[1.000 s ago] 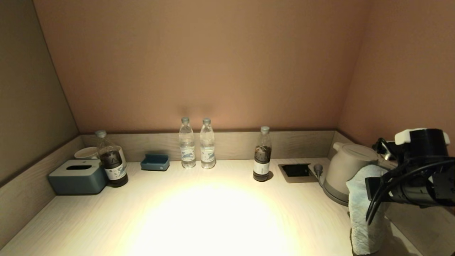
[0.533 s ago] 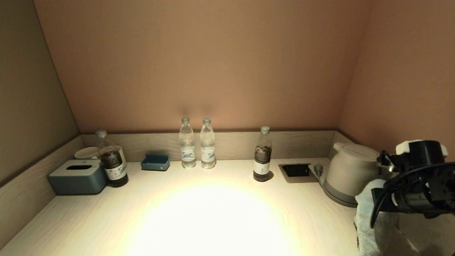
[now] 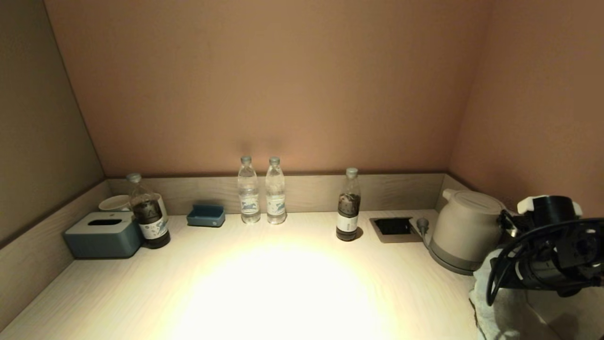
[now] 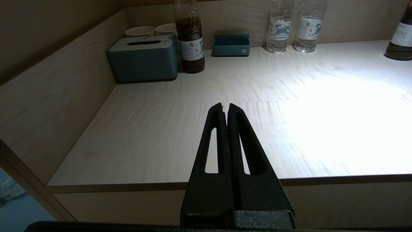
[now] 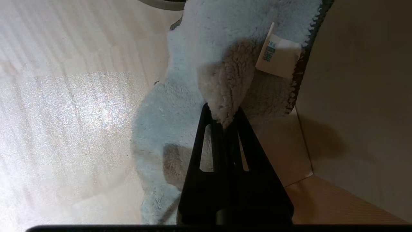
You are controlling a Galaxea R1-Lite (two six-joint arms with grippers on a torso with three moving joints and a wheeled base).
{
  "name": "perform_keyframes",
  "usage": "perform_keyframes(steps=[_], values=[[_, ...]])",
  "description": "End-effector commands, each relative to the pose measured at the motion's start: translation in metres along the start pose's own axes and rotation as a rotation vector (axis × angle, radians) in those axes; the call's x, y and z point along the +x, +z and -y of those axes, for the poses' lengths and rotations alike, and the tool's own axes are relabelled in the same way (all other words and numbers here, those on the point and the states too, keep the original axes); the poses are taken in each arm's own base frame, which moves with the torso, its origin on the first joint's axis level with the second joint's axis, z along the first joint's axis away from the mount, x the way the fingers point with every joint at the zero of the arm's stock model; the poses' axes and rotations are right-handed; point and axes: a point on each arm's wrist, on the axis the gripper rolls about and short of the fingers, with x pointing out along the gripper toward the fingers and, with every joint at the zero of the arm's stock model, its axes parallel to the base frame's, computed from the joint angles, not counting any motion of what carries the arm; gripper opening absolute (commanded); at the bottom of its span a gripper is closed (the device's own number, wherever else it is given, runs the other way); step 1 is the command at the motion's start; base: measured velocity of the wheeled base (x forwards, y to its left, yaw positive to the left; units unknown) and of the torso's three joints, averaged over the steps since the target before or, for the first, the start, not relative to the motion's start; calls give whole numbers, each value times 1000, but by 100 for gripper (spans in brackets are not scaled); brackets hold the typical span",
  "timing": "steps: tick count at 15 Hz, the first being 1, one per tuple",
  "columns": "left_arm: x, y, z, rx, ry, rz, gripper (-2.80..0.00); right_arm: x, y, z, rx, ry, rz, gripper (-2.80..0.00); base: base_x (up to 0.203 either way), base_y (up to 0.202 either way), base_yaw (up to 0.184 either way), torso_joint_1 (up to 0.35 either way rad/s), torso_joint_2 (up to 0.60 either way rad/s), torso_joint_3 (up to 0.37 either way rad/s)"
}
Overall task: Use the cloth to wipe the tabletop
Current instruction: Sweep the stains on the table
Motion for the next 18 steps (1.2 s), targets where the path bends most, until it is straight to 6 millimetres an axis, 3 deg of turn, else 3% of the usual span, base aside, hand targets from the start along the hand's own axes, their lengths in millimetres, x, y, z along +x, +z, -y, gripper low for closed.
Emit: perform_keyframes(steps=[1, 18], values=[[0, 0, 0, 0, 0, 0, -280, 6, -2, -1, -3, 0, -22, -280, 0, 0, 0, 0, 0, 0], [0, 0, 0, 0, 0, 0, -280, 9, -8, -2, -12, 10, -48, -280, 0, 0, 0, 0, 0, 0]])
